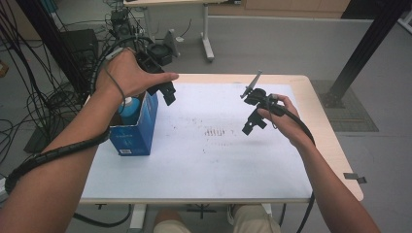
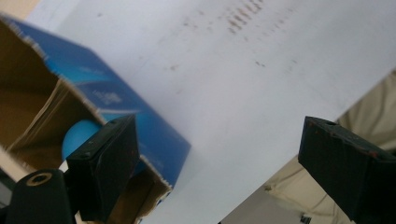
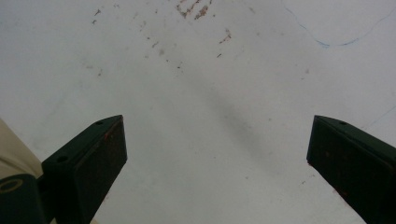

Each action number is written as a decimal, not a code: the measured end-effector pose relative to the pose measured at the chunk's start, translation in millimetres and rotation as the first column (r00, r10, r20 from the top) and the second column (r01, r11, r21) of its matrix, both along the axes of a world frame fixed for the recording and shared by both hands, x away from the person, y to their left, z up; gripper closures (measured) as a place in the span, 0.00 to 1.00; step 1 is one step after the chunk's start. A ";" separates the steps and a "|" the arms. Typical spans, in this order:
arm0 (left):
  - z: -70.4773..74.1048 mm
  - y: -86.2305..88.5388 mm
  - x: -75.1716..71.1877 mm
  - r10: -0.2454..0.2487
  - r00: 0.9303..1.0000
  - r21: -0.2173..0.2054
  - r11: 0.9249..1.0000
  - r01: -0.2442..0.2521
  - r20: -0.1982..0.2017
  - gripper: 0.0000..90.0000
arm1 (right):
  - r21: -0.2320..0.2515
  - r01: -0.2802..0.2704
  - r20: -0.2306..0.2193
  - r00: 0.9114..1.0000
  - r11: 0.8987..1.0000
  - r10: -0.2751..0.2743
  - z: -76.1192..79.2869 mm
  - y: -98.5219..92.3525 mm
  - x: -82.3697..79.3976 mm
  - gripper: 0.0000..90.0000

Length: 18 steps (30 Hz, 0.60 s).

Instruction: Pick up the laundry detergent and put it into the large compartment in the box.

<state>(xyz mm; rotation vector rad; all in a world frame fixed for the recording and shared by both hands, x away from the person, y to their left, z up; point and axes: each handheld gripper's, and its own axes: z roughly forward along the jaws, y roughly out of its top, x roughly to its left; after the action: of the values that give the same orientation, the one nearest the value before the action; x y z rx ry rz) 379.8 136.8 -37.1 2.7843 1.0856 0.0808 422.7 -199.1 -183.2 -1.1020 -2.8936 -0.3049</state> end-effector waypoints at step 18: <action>-9.9 -41.4 -22.9 -0.363 0.932 0.055 0.931 0.361 0.017 0.13 | 0.008 0.017 -0.001 1.000 1.000 -0.017 0.5 -2.0 1.4 0.05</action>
<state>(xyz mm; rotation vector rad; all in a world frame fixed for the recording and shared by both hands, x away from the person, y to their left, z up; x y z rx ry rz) 356.8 95.4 -47.0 2.9670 0.5538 0.1028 424.1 -201.1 -182.7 -1.1257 -2.8813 -0.3166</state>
